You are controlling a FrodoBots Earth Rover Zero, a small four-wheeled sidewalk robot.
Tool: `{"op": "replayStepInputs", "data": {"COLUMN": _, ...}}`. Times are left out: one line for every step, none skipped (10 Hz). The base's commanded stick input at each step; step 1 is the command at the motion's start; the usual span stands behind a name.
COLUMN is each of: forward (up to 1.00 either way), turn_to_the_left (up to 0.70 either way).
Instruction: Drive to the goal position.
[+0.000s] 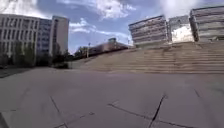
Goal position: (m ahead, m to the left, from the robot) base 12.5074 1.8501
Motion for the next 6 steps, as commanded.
{"op": "replayStepInputs", "data": {"forward": 0.7, "turn_to_the_left": 0.0}}
{"op": "replayStepInputs", "data": {"forward": 0.7, "turn_to_the_left": 0.0}}
{"op": "replayStepInputs", "data": {"forward": 0.7, "turn_to_the_left": 0.0}}
{"op": "replayStepInputs", "data": {"forward": 0.7, "turn_to_the_left": 0.0}}
{"op": "replayStepInputs", "data": {"forward": 0.7, "turn_to_the_left": 0.0}}
{"op": "replayStepInputs", "data": {"forward": 0.7, "turn_to_the_left": 0.0}}
